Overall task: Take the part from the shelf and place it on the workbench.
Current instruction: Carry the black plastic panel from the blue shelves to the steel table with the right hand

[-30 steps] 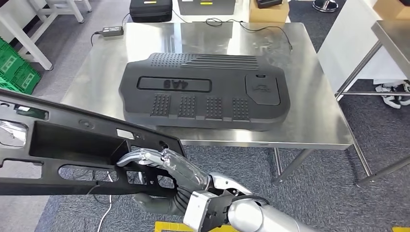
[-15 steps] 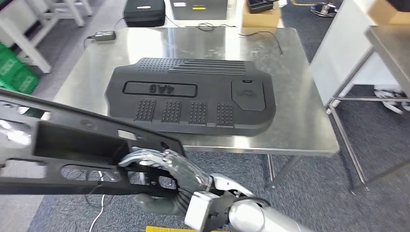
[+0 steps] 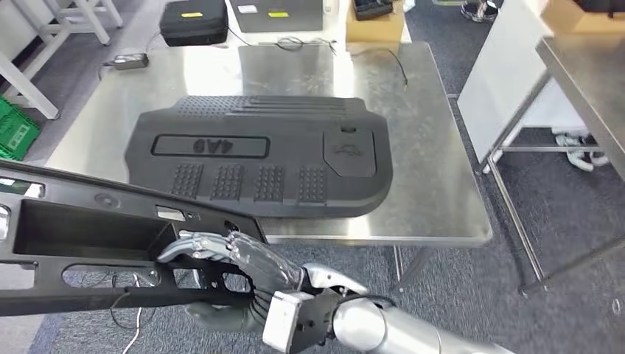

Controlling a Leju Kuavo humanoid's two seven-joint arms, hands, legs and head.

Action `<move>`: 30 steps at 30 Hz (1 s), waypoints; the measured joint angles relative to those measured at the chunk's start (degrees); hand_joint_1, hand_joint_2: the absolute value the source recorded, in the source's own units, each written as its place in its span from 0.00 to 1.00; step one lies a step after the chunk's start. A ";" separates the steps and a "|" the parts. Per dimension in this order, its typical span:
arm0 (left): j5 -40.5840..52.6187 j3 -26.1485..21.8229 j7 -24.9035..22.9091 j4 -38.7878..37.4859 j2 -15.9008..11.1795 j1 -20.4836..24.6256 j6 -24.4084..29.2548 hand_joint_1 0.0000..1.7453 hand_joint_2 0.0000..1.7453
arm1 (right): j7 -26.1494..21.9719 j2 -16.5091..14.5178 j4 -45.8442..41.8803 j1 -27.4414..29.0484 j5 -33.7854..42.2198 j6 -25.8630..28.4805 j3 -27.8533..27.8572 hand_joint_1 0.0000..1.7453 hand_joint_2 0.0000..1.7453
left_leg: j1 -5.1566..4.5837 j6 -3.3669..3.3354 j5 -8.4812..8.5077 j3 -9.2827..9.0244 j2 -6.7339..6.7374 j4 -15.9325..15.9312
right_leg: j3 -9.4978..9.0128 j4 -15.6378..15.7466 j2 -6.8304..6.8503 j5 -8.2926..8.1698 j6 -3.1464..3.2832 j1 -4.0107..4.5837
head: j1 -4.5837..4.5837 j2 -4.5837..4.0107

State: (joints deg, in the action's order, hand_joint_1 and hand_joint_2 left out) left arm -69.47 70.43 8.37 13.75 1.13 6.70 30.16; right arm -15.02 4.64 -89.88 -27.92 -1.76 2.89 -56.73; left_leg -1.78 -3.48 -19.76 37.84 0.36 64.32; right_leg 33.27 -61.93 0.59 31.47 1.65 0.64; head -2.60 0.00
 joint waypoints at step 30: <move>0.19 -0.01 0.11 -0.03 0.42 0.17 -0.11 0.00 1.00 | -0.08 0.24 0.13 -0.11 0.17 0.11 0.03 1.00 1.00 | 3.22 6.67 -0.81 -1.98 -0.59 -1.39 | 1.55 0.88 -0.51 -2.22 -0.39 -2.33 | -0.37 0.00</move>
State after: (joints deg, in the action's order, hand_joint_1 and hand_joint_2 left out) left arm -69.28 70.42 8.49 13.73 1.55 6.87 30.04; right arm -15.09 4.88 -89.74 -28.03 -1.59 3.00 -56.70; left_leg 1.45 3.19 -20.57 35.86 -0.23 62.93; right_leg 34.82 -61.05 0.08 29.25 1.26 -1.69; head -2.97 0.00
